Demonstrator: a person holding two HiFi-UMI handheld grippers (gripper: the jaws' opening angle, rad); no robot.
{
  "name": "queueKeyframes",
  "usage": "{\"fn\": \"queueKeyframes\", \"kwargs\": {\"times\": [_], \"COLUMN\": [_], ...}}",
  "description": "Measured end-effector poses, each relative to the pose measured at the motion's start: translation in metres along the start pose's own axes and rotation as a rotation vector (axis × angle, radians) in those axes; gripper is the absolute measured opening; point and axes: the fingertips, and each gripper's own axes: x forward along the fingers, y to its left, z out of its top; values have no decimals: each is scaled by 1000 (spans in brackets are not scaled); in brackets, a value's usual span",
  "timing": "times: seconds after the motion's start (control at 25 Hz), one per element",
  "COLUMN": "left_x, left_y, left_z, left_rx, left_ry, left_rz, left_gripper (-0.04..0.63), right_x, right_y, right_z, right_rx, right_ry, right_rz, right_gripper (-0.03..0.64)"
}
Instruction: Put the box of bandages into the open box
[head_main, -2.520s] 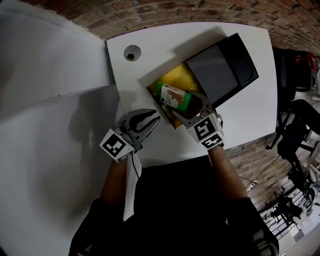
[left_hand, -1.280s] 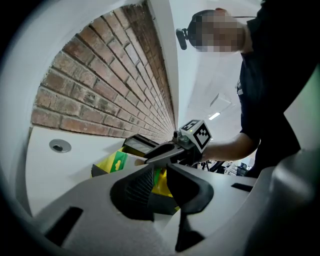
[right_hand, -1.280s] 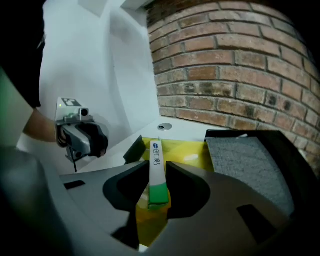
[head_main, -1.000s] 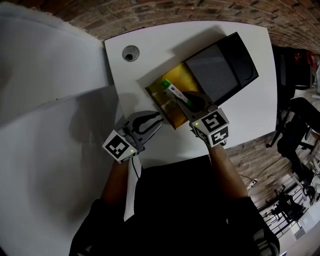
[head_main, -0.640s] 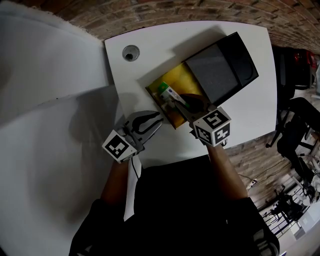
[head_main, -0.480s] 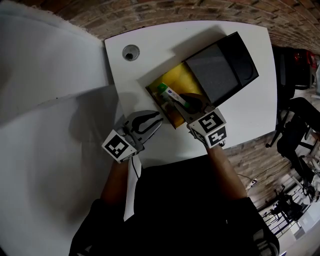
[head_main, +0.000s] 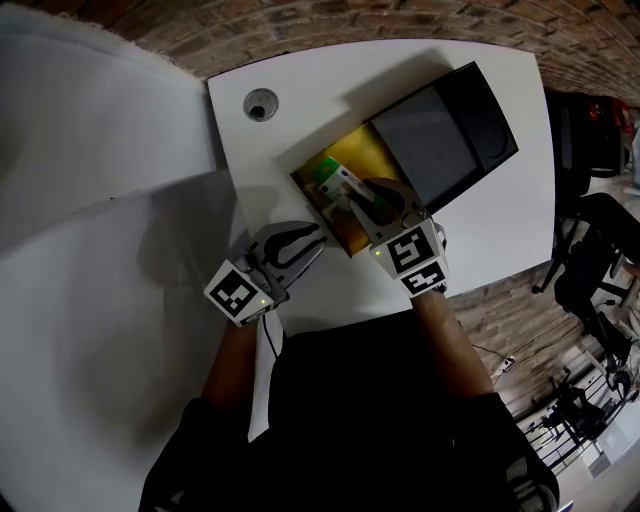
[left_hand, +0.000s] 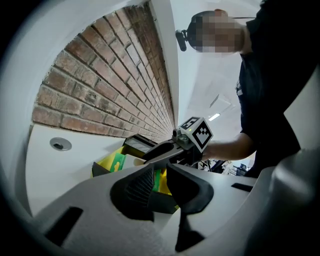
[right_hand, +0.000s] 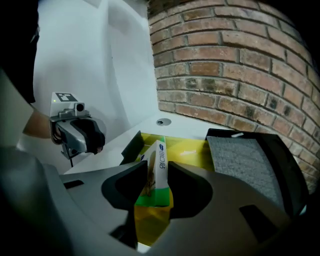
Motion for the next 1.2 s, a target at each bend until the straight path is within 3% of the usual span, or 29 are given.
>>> {"fn": "queueKeyframes", "kwargs": {"times": [0.2,0.48,0.68,0.92,1.2], "left_x": [2,0,-6,-11,-10], "left_y": [-2,-3,-7,-41,-110], "left_z": [4,7,24,78,124], "left_rx": [-39,4,70,161,238], "left_ry": [9,-11,-23,-98,-179], "left_rz": [6,9,58,112,176], "left_gripper": [83,83,83,64,49], "right_x": [0,-5,-42,-123,-236], "right_y": [-4,-2,3,14,37], "right_z": [6,11,47,88,86], "right_rx": [-71,-46,-75,-91,-172], "right_ry": [-2,-41,-206,-428,-601], "right_rz": [-33,-16,22,78,222], "right_gripper": [133,115,87,20,8]}}
